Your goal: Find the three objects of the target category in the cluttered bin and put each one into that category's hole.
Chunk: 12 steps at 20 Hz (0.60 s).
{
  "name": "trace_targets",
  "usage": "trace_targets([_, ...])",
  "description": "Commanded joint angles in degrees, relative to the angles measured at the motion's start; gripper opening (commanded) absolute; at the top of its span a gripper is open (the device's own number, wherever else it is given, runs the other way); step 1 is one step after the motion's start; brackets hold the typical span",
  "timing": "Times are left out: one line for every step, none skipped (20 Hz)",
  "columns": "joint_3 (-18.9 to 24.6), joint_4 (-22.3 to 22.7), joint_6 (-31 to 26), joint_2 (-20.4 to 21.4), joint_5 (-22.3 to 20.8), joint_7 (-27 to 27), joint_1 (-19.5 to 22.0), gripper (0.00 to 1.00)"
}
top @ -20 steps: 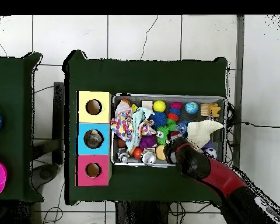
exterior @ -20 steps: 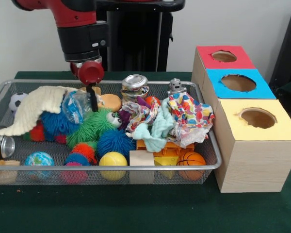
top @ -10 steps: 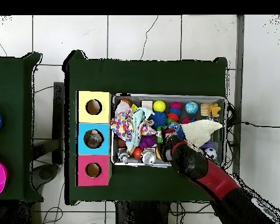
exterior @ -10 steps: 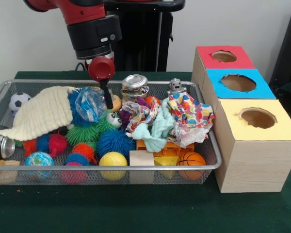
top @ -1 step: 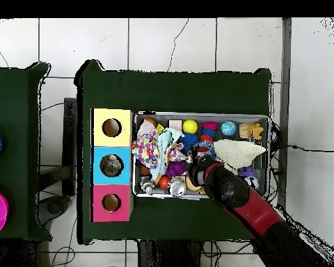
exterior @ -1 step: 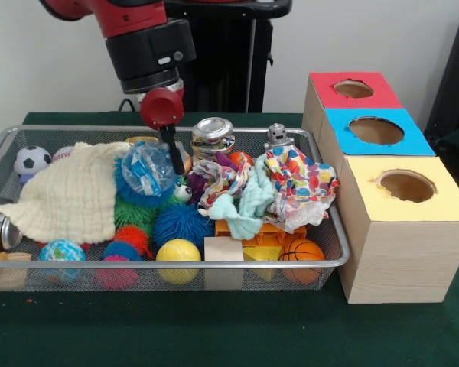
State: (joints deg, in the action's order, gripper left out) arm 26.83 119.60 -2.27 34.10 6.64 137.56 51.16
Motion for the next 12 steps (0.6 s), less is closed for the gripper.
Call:
trace_targets([1.3,-2.3,-5.4,1.1,3.4,7.1,-4.5,0.00])
trace_targets([1.1,-2.3,-4.1,1.4,2.7,6.7,-4.9,0.00])
trace_targets([0.6,-2.5,-2.6,1.7,1.9,6.2,-5.2,0.00])
trace_targets([0.7,-2.5,-1.7,1.9,1.2,5.8,-5.3,0.00])
trace_targets([0.9,-2.5,-0.7,2.2,0.4,5.4,-5.5,0.00])
trace_targets([0.5,-3.0,0.0,2.1,-0.7,4.4,-6.1,0.00])
trace_targets([-0.3,-3.5,-0.1,2.2,-1.4,3.4,-6.8,0.00])
trace_targets([-1.5,-3.4,0.1,2.4,-1.3,3.6,-7.9,0.00])
trace_targets([-2.0,-2.7,-0.8,2.7,-1.2,3.7,-8.4,0.00])
trace_targets([-2.3,-2.3,-0.1,2.8,-2.3,3.0,-8.7,0.00])
trace_targets([-4.3,-2.8,0.4,3.3,-3.5,2.0,-10.1,0.00])
trace_targets([-6.0,-3.7,1.2,3.8,-4.8,0.9,-11.3,0.00])
